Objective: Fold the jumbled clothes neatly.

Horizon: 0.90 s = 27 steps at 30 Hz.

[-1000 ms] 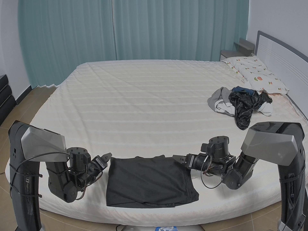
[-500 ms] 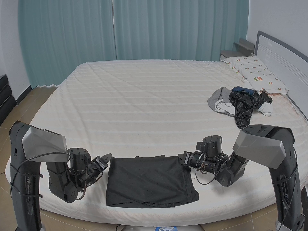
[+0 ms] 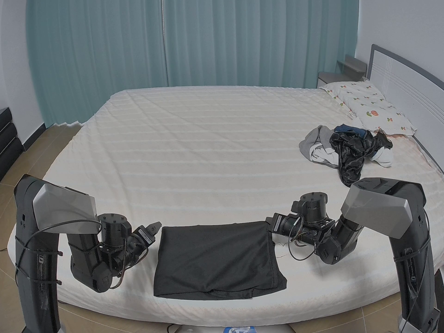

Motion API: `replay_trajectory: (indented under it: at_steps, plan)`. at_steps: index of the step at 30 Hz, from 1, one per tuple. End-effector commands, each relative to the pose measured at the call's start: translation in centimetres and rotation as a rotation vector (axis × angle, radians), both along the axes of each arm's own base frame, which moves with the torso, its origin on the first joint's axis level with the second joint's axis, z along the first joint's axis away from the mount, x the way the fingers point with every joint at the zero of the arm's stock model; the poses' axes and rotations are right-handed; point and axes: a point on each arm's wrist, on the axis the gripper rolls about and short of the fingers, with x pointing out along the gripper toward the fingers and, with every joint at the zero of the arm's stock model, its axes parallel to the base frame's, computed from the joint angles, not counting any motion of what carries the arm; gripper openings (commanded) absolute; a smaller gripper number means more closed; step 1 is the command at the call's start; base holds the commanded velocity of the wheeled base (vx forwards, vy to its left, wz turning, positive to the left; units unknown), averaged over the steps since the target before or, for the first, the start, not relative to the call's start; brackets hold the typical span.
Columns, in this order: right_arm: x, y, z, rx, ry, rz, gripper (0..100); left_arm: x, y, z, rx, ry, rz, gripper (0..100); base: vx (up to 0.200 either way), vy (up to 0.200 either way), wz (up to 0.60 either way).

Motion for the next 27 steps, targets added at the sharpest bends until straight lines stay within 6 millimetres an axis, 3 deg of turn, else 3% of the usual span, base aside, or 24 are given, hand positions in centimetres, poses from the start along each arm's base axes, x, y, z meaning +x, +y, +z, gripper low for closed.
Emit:
replay_trajectory:
  at_steps: [1,9,10,15,19,22,27]
  plan:
    - [0.1,-0.3,-0.2,-0.002,0.004,-0.006,0,0.0,0.0,-0.2,0.003,0.003,0.001,100,0.0,0.0,0.0]
    - [-0.1,-0.3,-0.8,-0.01,0.022,-0.004,0,0.1,0.0,-0.2,0.004,0.003,0.002,100,0.0,0.0,0.0]
    - [-0.2,-0.3,-0.9,-0.01,0.024,-0.004,100,0.0,-0.1,-0.2,0.004,0.003,0.001,100,0.0,0.0,0.0]
    - [-0.3,-0.5,-0.6,-0.007,0.02,-0.008,100,0.0,0.0,-0.1,0.002,0.002,0.002,100,0.0,0.0,0.0]
    - [-1.0,-1.9,1.4,0.006,-0.011,-0.033,100,-0.1,0.0,0.0,0.001,-0.001,0.002,100,0.0,0.0,0.0]
    - [-2.8,-3.5,2.8,0.008,-0.015,-0.054,100,-0.2,0.0,0.2,-0.001,-0.004,0.002,100,0.0,0.0,0.0]
    - [-7.2,-6.5,5.7,0.013,-0.04,-0.093,100,-1.0,0.3,2.5,-0.009,-0.046,-0.001,100,0.0,0.0,0.0]
